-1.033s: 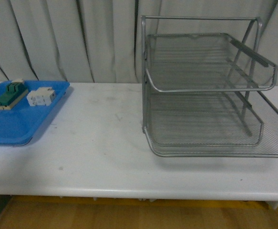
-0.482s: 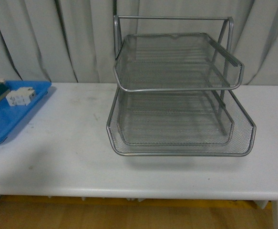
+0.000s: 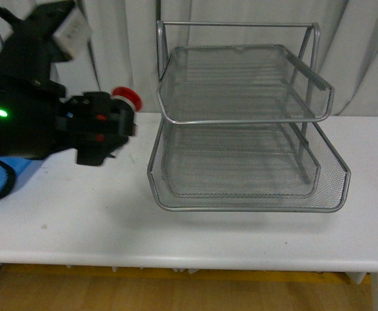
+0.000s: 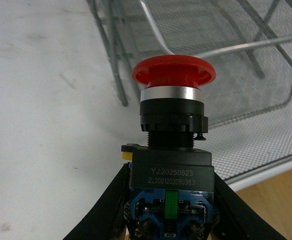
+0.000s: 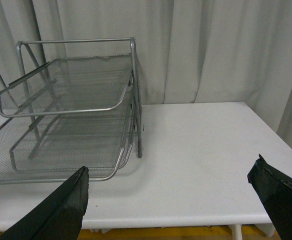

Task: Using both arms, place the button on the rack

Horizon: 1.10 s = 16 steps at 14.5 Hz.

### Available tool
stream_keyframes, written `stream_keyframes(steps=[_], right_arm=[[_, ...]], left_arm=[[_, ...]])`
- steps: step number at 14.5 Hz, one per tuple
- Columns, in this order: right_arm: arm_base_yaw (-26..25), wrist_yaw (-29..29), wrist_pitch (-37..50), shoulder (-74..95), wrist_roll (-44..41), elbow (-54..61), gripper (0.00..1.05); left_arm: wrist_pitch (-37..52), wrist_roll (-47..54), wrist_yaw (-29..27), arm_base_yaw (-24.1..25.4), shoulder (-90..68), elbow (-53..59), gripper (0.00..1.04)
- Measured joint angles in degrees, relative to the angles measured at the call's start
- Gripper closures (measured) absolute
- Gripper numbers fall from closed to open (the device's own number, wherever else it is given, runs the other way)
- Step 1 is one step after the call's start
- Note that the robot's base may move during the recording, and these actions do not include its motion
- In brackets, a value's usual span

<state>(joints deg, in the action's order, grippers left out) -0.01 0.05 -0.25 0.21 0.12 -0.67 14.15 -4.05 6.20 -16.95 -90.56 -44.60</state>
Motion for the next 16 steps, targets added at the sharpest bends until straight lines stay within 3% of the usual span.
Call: stream_keyframes(steps=[6, 16], right_arm=[[0.00, 0.00, 0.00, 0.00, 0.00, 0.00, 0.06], [0.00, -0.02, 0.00, 0.00, 0.00, 0.00, 0.06]], left_arm=[[-2.54, 1.20, 0.92, -6.73, -12.28, -9.66, 0.69], [-8.26, 3.02, 4.61, -10.86, -19.76, -17.64, 0.69]])
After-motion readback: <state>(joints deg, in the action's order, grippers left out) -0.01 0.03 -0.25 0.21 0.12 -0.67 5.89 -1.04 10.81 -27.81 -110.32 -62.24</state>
